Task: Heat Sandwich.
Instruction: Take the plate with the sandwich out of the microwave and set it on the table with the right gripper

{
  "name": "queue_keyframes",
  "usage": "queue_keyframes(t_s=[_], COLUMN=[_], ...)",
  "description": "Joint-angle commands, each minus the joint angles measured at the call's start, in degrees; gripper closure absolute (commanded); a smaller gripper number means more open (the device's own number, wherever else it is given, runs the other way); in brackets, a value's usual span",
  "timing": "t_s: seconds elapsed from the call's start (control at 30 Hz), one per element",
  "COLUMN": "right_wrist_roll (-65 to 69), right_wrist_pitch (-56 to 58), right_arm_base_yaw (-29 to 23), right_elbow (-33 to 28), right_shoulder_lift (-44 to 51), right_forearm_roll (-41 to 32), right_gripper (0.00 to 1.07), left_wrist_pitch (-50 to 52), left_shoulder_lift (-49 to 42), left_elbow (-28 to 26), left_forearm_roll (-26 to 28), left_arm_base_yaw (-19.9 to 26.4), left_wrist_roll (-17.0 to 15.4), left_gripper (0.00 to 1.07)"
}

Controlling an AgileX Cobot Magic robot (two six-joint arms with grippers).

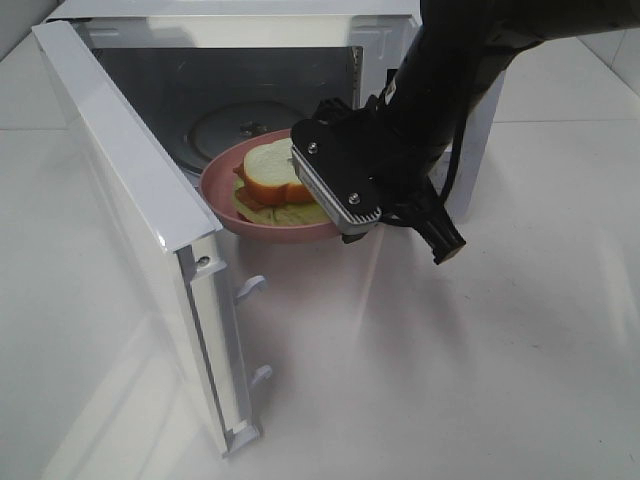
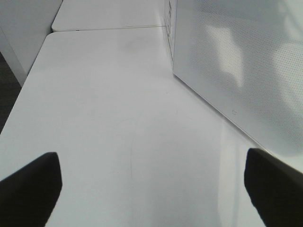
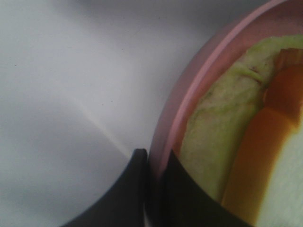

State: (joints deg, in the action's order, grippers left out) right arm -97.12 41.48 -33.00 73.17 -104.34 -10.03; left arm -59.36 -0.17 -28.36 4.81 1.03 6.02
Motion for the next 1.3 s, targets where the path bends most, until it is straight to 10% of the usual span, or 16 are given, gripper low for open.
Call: queue_keyframes(t_s=[0.03,1.3], right_wrist_roll=[1.95,12.43], right_wrist_pitch=[-0.57,-2.46], right_arm_base_yaw=[0.29,0.29], right_elbow=[-2.23,-30.48], right_shoulder_lift=[3.32,32.31], right_forearm_roll=[1.2,7.28], right_gripper=[1.07,1.06], left_wrist_pitch=[0.4,0.4], left_shoulder_lift=[-1.6,-1.6], left_elbow=[0.06,0.06], left_forearm_roll=[0.52,0.52], left_arm_base_yaw=[0.11,0.11], left_wrist_roll=[-0.46,-0.46], left_gripper=[0.07,0.07])
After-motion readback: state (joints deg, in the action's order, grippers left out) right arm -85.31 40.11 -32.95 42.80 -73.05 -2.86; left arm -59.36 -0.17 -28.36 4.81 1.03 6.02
